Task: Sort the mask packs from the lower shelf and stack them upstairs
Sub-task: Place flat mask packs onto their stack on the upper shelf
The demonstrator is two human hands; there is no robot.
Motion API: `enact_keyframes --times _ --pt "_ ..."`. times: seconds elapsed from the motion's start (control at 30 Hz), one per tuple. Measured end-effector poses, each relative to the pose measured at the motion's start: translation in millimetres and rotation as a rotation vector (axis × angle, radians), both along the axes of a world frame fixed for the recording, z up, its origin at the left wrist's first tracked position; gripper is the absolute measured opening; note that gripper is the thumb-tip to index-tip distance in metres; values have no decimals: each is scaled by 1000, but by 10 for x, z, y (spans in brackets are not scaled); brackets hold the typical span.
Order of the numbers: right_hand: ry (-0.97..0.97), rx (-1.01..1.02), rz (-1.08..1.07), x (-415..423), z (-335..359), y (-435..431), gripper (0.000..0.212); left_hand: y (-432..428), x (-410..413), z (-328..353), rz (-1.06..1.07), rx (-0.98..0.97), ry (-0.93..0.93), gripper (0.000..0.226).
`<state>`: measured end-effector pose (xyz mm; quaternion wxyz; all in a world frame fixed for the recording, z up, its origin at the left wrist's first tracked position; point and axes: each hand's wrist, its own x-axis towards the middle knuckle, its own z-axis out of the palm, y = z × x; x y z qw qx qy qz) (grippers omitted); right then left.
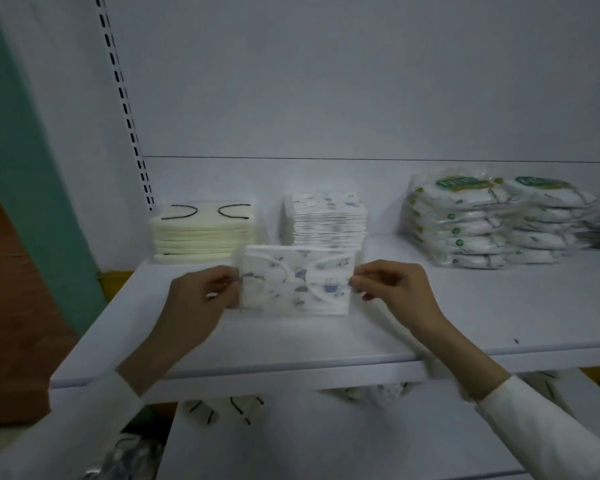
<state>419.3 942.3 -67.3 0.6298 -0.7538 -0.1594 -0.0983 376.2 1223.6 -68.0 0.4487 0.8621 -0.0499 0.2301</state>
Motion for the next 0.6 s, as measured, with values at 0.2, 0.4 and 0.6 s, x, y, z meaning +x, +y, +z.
enact_keyframes --times 0.2,0.4,0.6 --pt "-30 120 -115 682 691 -204 12 -376 814 700 87 -105 -119 28" --pt "91 97 -295 1583 1012 -259 18 -653 1650 1039 163 -148 41 17" --pt "177 -78 -294 1982 807 -249 19 -676 1979 858 177 -93 186 5"
